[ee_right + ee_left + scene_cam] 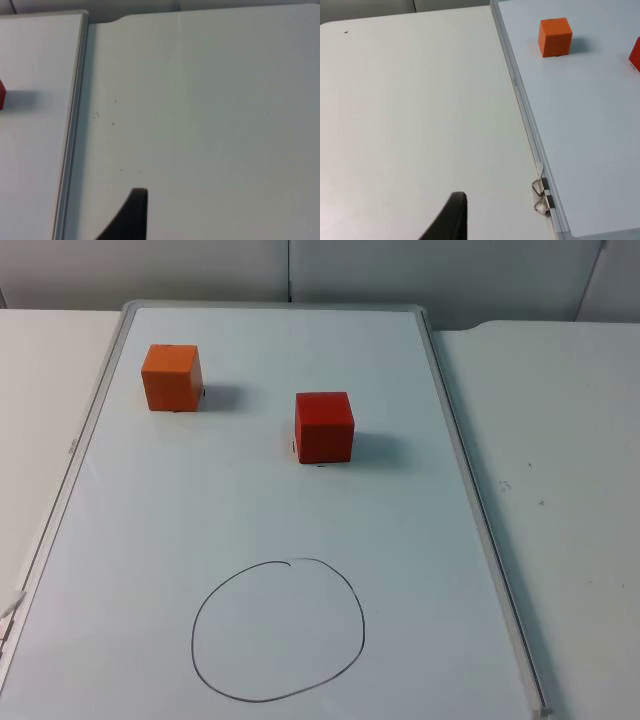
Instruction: Pick up one cube with the left hand and another cube with the right hand. First place the cube in the right hand at the target position, then stack the cube in the left hand on top.
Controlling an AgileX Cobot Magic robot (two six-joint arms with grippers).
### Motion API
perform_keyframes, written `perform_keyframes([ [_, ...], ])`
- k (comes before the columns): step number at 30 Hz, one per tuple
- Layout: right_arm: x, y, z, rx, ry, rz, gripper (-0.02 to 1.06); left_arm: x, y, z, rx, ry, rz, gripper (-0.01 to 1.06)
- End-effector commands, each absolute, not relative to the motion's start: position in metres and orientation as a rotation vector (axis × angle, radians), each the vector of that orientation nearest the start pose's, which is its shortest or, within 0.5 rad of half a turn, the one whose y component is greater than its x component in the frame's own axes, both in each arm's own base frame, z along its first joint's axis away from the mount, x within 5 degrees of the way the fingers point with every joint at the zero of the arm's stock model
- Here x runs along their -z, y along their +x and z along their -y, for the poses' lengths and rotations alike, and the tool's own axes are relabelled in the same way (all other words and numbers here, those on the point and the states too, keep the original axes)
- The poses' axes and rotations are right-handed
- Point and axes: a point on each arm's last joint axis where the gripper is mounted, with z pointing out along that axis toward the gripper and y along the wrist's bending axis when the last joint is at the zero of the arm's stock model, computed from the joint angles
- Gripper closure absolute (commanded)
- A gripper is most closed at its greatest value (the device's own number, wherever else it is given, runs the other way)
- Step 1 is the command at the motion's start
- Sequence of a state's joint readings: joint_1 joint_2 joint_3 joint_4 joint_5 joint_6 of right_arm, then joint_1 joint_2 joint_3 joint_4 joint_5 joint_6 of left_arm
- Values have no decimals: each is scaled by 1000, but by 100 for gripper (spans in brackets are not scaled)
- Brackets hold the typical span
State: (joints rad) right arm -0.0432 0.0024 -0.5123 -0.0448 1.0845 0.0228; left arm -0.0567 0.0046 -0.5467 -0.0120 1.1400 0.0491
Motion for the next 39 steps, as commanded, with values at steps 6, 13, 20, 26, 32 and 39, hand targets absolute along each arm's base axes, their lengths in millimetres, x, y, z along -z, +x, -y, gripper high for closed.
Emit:
perform_keyframes([
  [6, -278, -7, 3, 68, 73, -2050, 0, -286, -12, -1, 11, 110, -2038, 0],
  [13, -278, -7, 3, 68, 73, -2050, 0, -284, -13, -1, 11, 112, -2066, 0],
  [20, -278, -7, 3, 68, 73, -2050, 0, -284, -13, -1, 11, 112, -2066, 0],
  [26, -278, -7, 3, 68, 73, -2050, 0, -284, -13, -1, 11, 112, -2066, 0],
  [32, -278, -7, 3, 68, 73, -2050, 0, -284, -13, 0, 25, 113, -2066, 0],
  [39, -278, -7, 3, 68, 73, -2050, 0, -285, -13, 1, 41, 112, -2058, 0],
])
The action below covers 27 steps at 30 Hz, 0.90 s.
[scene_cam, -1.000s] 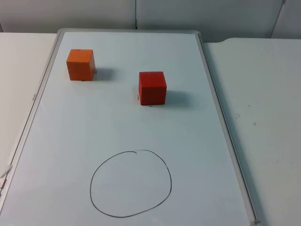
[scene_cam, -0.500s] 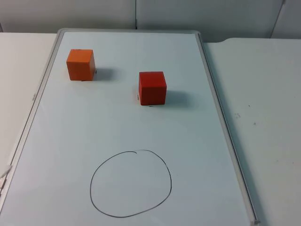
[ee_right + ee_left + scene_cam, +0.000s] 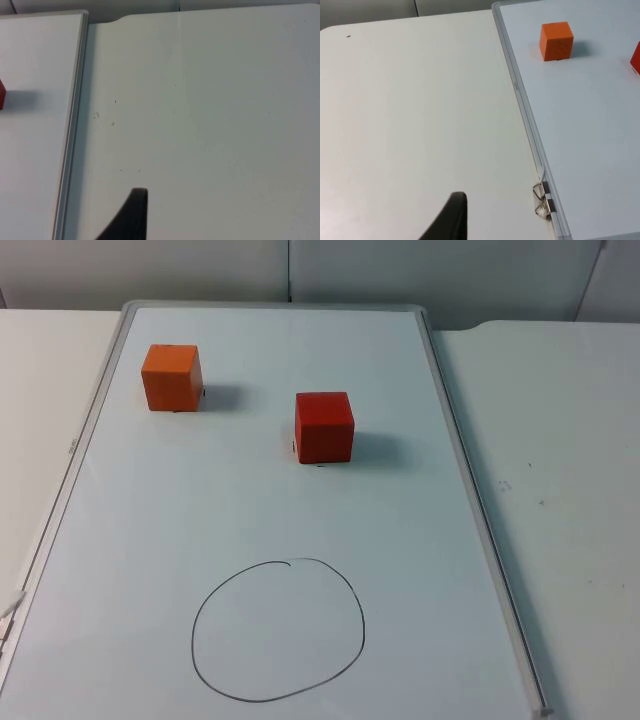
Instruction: Pick up one cube with the left hand and another cube with the right hand. First place the cube in the right hand at the target position, then stack the cube in the left hand on top.
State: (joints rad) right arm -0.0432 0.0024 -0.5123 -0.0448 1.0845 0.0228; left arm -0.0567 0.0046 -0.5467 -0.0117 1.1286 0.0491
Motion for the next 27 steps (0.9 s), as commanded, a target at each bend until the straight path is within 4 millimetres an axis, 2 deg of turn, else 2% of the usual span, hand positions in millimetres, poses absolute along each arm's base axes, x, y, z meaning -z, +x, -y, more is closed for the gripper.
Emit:
perform_keyframes([
  [1, -278, -7, 3, 68, 73, -2050, 0, -285, -13, 2, 53, 114, -2050, 0],
  [14, -278, -7, 3, 68, 73, -2050, 0, -294, -5, 4, 78, 109, -1974, 0],
  [24, -278, -7, 3, 68, 73, -2050, 0, -317, 33, 8, 120, 80, -1865, 0],
  [27, -278, -7, 3, 68, 73, -2050, 0, -335, 52, 9, 124, 71, -1847, 0],
])
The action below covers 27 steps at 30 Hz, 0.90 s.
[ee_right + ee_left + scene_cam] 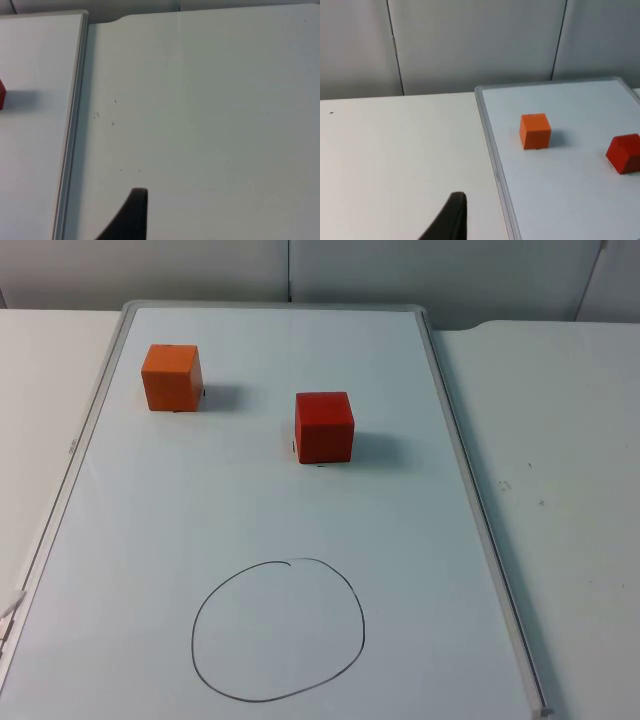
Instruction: Pick up one cube with the left hand and another cube with the right hand. First place the cube in the right hand at the target position, then stack the cube in the left hand on top.
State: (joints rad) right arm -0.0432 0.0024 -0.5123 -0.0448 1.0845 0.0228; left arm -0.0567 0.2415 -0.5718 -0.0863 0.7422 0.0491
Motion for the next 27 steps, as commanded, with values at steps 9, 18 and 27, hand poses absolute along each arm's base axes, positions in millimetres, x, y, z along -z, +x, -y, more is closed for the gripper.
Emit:
perform_keyframes([
  [9, -278, -7, 3, 68, 73, -2050, 0, -387, 105, 12, 59, 141, -1842, 0],
  [18, -278, -7, 3, 68, 73, -2050, 0, -415, 163, 15, 42, 169, -1899, 0],
  [27, -278, -7, 3, 68, 73, -2050, 0, -424, 214, 18, 40, 168, -1920, 0],
])
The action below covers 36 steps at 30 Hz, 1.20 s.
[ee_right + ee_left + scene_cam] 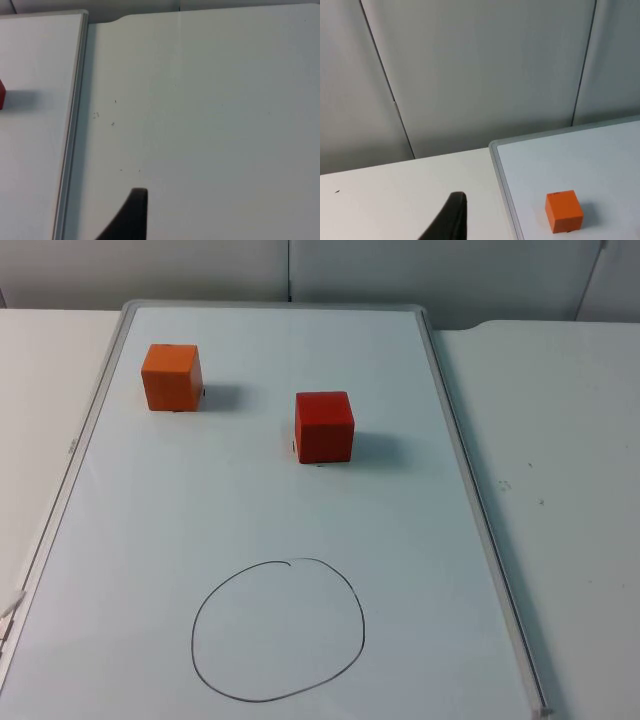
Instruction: Pick up one cube with the left hand and another cube with the right hand. First place the cube in the right hand at the target position, then stack the cube in the left hand on top.
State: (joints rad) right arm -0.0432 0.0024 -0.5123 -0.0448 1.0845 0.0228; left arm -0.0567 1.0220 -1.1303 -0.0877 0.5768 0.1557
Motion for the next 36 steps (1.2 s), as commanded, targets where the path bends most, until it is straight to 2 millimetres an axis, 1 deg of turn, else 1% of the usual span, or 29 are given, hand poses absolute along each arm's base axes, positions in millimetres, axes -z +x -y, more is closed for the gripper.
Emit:
perform_keyframes([
  [1, -278, -7, 3, 68, 73, -2050, 0, -426, 221, 18, 40, 168, -1921, 0],
  [2, -278, -7, 3, 68, 73, -2050, 0, -427, 227, 19, 39, 170, -1924, 0],
  [3, -278, -7, 3, 68, 73, -2050, 0, -427, 227, 19, 39, 170, -1924, 0],
  [4, -278, -7, 3, 68, 73, -2050, 0, -429, 235, 19, 39, 170, -1926, 0],
  [5, -278, -7, 3, 68, 73, -2050, 0, -430, 239, 20, 40, 171, -1927, 0],
  [7, -278, -7, 3, 68, 73, -2050, 0, -431, 252, 21, 39, 182, -1935, 0],
  [8, -278, -7, 3, 68, 73, -2050, 0, -431, 252, 21, 39, 182, -1935, 0],
  [10, -278, -7, 3, 68, 73, -2050, 0, -432, 269, 23, 44, 185, -1942, 0],
  [13, -278, -7, 3, 68, 73, -2051, 0, -426, 291, 25, 51, 198, -1973, 0],
  [14, -278, -7, 3, 68, 73, -2051, 0, -426, 291, 25, 51, 198, -1973, 0],
  [18, -278, -7, 3, 68, 73, -2051, 0, -407, 318, 28, 64, 200, -2045, 0],
  [19, -278, -7, 3, 68, 73, -2051, 0, -407, 318, 28, 64, 200, -2045, 0],
  [21, -278, -7, 3, 68, 73, -2051, 0, -395, 329, 32, 98, 194, -2082, 0],
  [22, -278, -7, 3, 68, 73, -2051, 0, -385, 337, 38, 105, 217, -2110, 0],
  [23, -278, -7, 3, 68, 73, -2051, 0, -385, 337, 38, 105, 217, -2110, 0],
  [27, -278, -7, 3, 68, 73, -2051, 0, -356, 356, 62, 136, 292, -2169, 0],
  [28, -278, -7, 3, 68, 73, -2051, 0, -356, 356, 62, 136, 292, -2169, 0],
  [30, -278, -7, 3, 68, 73, -2051, 0, -340, 365, 76, 151, 330, -2194, 0],
  [32, -278, -7, 3, 68, 73, -2051, 0, -320, 375, 90, 168, 365, -2234, 0],
  [33, -278, -7, 3, 68, 73, -2051, 0, -320, 375, 90, 168, 365, -2234, 0],
  [36, -278, -7, 3, 68, 73, -2051, 0, -281, 391, 109, 197, 371, -2307, 0],
])
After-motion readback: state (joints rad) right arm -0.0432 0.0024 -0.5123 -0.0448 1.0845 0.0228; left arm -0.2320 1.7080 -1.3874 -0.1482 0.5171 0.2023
